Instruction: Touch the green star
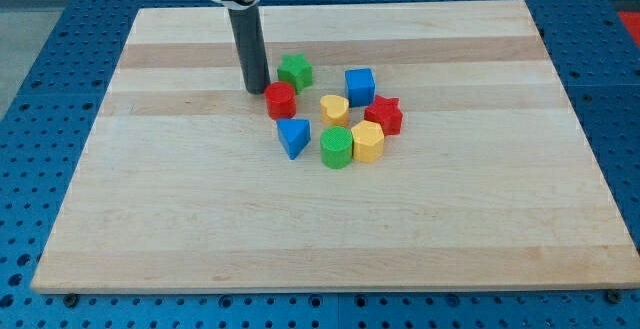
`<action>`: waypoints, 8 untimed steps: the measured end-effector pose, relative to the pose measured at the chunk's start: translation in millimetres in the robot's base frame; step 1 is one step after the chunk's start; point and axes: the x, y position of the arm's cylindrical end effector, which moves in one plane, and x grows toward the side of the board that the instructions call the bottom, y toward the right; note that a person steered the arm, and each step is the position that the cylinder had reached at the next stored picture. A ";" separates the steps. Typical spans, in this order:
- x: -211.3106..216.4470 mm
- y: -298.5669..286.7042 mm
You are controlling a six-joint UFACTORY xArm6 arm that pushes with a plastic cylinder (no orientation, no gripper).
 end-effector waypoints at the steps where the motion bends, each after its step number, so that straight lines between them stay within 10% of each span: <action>1: -14.0 -2.2; 8: -56.6 18.5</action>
